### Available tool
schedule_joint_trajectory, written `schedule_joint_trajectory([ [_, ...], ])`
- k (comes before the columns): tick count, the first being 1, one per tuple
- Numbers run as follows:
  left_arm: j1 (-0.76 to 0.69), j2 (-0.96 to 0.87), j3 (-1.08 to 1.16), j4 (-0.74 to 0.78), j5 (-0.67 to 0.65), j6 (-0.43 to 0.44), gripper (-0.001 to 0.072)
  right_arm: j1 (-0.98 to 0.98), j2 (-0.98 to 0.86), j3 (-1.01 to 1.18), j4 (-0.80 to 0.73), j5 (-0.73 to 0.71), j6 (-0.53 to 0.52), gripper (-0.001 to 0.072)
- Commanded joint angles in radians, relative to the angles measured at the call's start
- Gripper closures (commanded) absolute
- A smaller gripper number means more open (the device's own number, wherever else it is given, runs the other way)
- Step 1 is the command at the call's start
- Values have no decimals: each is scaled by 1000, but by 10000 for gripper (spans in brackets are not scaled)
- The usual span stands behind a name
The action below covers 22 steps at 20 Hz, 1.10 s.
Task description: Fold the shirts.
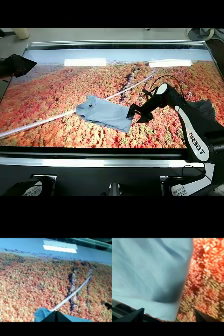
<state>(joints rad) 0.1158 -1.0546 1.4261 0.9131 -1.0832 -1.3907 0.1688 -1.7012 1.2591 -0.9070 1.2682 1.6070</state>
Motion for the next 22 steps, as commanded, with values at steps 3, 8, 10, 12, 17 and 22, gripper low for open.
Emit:
schedule_joint_trajectory([
  [3, 1, 2, -8, 4, -1, -5, 680, 87, -20, -82, 194, -214, -33, 335],
  [8, 2, 1, -8, 9, 1, -2, 680, -76, 58, 107, 272, -52, -127, 696],
  [10, 1, 0, -8, 14, 3, 3, 680, -215, 134, 223, 251, 13, -93, 695],
  [12, 1, -2, -8, 21, 3, 3, 680, -369, 200, 298, 198, 66, -27, 695],
  [17, 1, -19, -8, 21, 3, 3, 680, -754, 301, 350, 174, 190, -4, 695],
  [22, 1, -23, -8, 20, 2, 3, 680, -1038, 352, 350, 174, 250, 9, 694],
])
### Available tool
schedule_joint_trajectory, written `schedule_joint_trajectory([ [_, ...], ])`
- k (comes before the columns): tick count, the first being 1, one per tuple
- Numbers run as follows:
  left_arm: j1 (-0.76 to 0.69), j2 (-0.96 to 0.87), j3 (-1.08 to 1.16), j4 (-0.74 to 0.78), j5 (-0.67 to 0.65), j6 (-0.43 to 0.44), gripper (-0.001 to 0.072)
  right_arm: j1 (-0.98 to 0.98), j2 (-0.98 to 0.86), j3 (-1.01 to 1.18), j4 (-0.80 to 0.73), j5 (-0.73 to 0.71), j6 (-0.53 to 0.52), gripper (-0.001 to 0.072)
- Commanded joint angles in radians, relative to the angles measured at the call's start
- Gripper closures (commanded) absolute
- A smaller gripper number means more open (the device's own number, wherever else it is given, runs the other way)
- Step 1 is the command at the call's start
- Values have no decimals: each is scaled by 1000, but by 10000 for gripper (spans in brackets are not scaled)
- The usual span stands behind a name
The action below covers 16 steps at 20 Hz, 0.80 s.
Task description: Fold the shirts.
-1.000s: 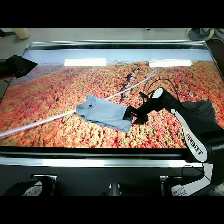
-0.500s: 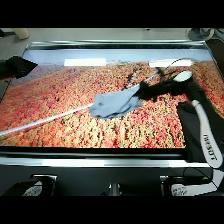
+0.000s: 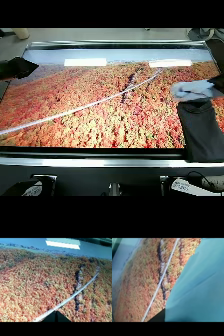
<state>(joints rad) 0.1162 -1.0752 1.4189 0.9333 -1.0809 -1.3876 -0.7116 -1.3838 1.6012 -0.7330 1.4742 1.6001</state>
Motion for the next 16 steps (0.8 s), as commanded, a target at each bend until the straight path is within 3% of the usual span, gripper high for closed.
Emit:
schedule_joint_trajectory([
  [1, 1, -3, 0, 0, 0, 1, 680, -199, 48, 8, 0, 39, 33, 694],
  [5, 1, -2, 0, -1, 0, 4, 680, -295, 91, 8, -69, 134, 70, 694],
  [9, 1, -2, 0, -1, 0, 27, 680, -275, 121, -17, -449, 260, 125, 694],
  [13, 1, -3, 0, -1, 0, 27, 680, -275, 208, -264, -707, 303, 132, 694],
  [16, 1, -3, 0, -1, 0, 27, 680, -275, 266, -495, -745, 250, 133, 693],
])
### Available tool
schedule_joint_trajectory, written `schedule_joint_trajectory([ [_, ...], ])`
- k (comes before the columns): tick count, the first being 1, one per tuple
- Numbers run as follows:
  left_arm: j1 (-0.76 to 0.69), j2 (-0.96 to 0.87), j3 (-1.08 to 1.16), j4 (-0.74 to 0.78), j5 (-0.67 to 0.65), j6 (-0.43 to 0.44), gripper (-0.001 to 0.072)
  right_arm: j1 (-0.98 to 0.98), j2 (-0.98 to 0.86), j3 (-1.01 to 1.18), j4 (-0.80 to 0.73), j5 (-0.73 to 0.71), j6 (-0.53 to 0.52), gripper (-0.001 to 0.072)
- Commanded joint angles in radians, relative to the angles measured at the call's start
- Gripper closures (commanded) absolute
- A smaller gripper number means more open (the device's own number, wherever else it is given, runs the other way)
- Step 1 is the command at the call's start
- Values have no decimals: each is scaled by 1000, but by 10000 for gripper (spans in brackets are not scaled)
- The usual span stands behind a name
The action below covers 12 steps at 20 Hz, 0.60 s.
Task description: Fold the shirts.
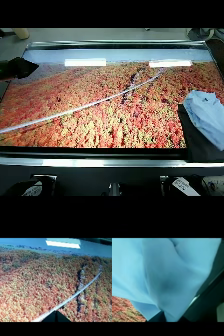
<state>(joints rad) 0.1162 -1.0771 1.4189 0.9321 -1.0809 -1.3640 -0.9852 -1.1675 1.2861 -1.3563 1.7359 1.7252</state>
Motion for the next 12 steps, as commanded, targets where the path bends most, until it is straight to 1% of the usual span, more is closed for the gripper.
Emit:
schedule_joint_trajectory([
  [1, 1, -1, 0, 0, 0, 3, 680, -1, 51, -231, -122, -27, 8, 689],
  [2, 1, -1, 0, 0, 0, 3, 680, -3, 51, -260, -126, -51, 7, 571],
  [3, 1, -1, 0, 0, 0, 3, 680, -3, 51, -265, -135, -85, 3, 195],
  [4, 1, -1, 1, 0, 0, 3, 680, -3, 51, -249, -147, -116, -38, 11],
  [5, 1, 0, 1, 0, 0, 3, 680, -3, 51, -205, -161, -130, -73, 5],
  [6, 0, -1, 2, 0, 0, 3, 680, -3, 51, -140, -174, -165, -86, 6],
  [8, -9, -15, 31, 21, 9, 19, 682, 19, 49, 58, -146, -307, -109, 17],
  [9, -27, -39, 70, 81, 7, 16, 683, 63, 45, 158, -139, -388, -125, 37],
  [10, -62, -78, 129, 209, 6, -31, 683, 131, 34, 252, -140, -449, -139, 48],
  [11, -112, -130, 193, 389, -2, -109, 683, 226, 19, 332, -143, -491, -152, 49],
  [12, -166, -185, 250, 572, -27, -191, 683, 330, 2, 381, -151, -504, -151, 49],
])
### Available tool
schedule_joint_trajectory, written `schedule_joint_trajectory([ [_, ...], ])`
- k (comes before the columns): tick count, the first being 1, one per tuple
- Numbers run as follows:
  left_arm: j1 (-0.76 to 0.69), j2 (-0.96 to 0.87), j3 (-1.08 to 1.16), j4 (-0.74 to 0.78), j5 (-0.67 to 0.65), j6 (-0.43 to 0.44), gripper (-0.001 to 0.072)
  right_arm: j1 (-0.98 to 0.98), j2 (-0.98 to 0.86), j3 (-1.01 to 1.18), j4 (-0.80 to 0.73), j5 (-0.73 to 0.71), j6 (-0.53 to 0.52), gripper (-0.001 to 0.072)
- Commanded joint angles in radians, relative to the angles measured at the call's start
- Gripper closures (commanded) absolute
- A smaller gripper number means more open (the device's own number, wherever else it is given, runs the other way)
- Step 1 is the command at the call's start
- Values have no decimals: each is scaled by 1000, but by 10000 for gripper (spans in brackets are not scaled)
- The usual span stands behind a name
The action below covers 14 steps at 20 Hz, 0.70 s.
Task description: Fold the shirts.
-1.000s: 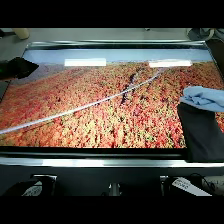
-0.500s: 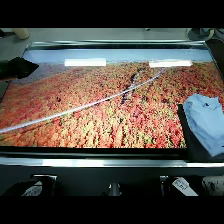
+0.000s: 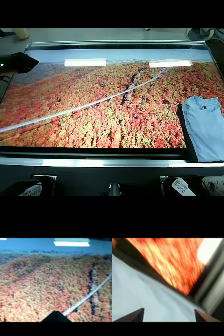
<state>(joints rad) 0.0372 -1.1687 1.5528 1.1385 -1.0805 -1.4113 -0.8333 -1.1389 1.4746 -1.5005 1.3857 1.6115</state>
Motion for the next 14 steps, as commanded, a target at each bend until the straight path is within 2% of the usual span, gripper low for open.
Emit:
schedule_joint_trajectory([
  [1, -145, -154, 161, 532, -62, -217, 681, 299, -46, 212, -10, -144, -23, 49],
  [2, -188, -203, 177, 615, -93, -247, 668, 410, -70, 211, -19, -114, 9, 50],
  [3, -220, -248, 176, 618, -137, -248, 471, 517, -111, 207, -27, -50, 52, 49],
  [4, -243, -292, 175, 600, -228, -253, 114, 595, -161, 206, -16, 41, 82, 45],
  [5, -259, -336, 166, 585, -351, -270, -13, 655, -223, 206, 29, 150, 82, 39],
  [6, -267, -357, 131, 550, -409, -264, -11, 691, -274, 205, 77, 234, 77, 39],
  [7, -270, -342, 67, 501, -386, -258, -5, 722, -314, 201, 100, 265, 79, 39],
  [10, -262, -257, -80, 448, -229, -337, 2, 774, -338, 190, 102, 215, 103, 39],
  [14, -236, -256, -82, 451, -232, -332, 0, 774, -337, 190, 105, 226, 102, 44],
])
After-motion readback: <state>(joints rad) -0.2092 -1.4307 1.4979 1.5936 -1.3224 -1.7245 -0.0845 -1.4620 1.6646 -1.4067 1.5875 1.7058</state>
